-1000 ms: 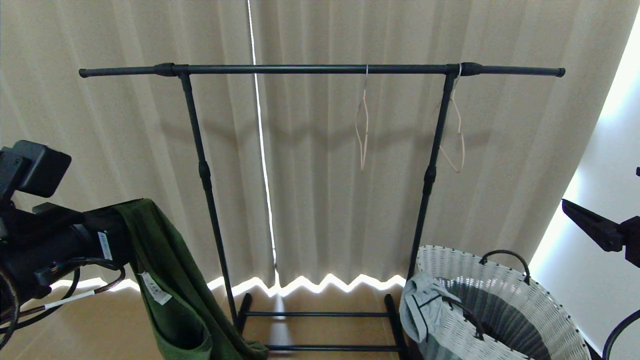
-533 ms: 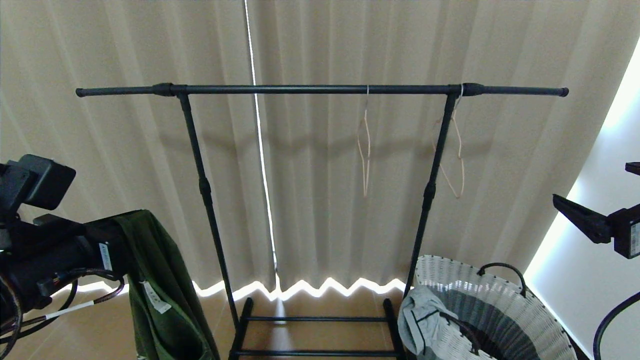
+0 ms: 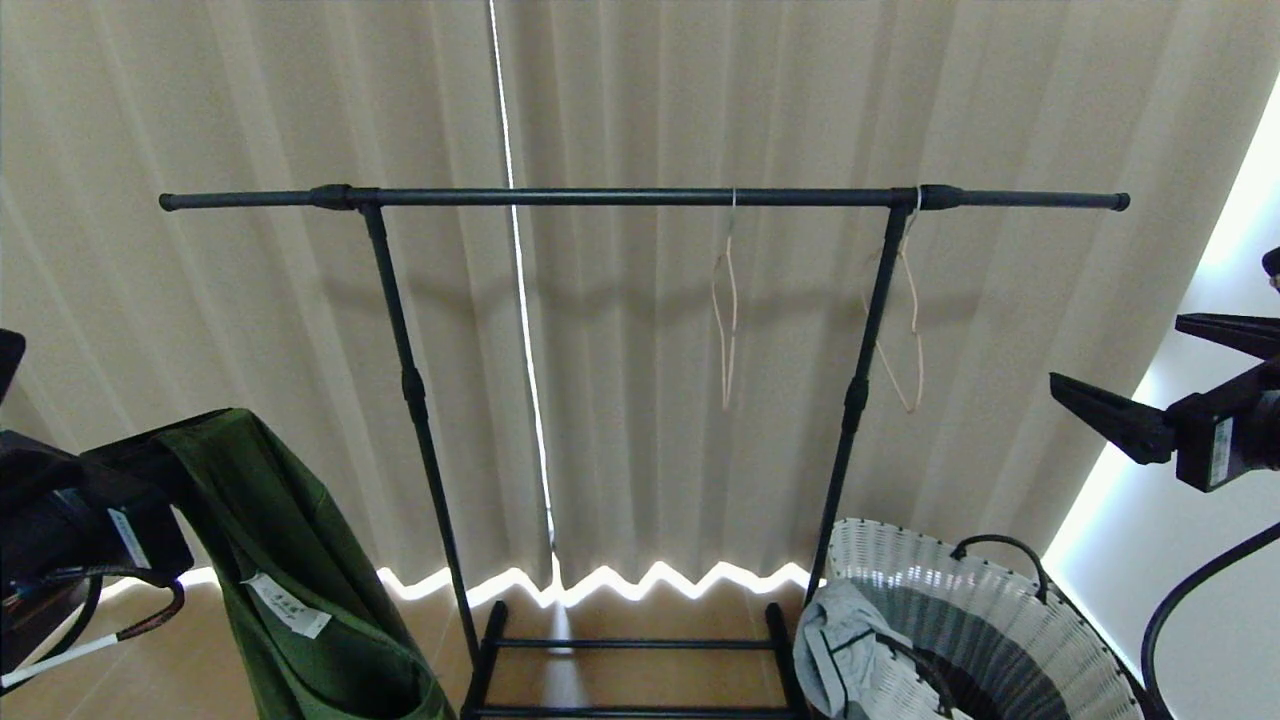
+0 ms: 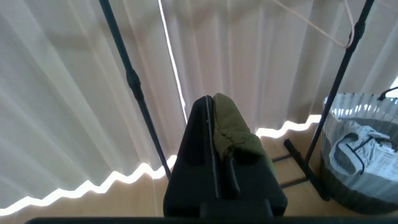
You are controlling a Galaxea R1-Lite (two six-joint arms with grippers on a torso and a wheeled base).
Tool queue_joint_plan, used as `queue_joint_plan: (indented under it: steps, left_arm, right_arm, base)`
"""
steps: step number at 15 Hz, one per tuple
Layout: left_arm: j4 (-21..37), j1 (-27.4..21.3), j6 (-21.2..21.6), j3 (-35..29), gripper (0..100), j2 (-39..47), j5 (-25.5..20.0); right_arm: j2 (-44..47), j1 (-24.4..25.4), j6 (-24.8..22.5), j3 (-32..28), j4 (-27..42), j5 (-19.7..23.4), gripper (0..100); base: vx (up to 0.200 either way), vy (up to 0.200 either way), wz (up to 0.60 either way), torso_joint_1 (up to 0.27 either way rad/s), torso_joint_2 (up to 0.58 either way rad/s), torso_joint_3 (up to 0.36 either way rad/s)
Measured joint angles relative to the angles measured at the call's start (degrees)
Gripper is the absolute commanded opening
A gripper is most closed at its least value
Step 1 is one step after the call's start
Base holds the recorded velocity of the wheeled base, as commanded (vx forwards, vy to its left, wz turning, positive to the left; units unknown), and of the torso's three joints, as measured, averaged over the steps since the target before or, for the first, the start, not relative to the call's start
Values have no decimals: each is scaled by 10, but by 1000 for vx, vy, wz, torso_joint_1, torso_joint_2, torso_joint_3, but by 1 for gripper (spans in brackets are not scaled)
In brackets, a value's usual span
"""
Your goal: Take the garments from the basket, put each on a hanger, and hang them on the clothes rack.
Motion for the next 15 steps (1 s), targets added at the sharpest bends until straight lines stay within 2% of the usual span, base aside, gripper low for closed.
queue_joint_plan:
  steps: [2, 3, 6, 15]
  left_arm:
    - [0, 0, -1, -1, 0, -5, 0]
    - [0, 0, -1, -3, 0, -7, 1]
    - [-1, 0, -1, -4, 0, -9, 1]
    - [0, -1, -1, -3, 0, -6, 1]
  right_arm:
    - [25, 13, 55, -21, 4, -5, 100]
    - [35, 16, 61, -29, 7, -12, 100]
    - [58, 19, 64, -37, 5, -69, 100]
    - [79, 16, 79, -35, 10, -96, 100]
  base:
    - [100, 0, 0, 4, 1, 1]
    - [200, 0, 0, -2, 2, 2]
    - [200, 0, 0, 4, -9, 4]
    - [200, 0, 0, 7, 2, 4]
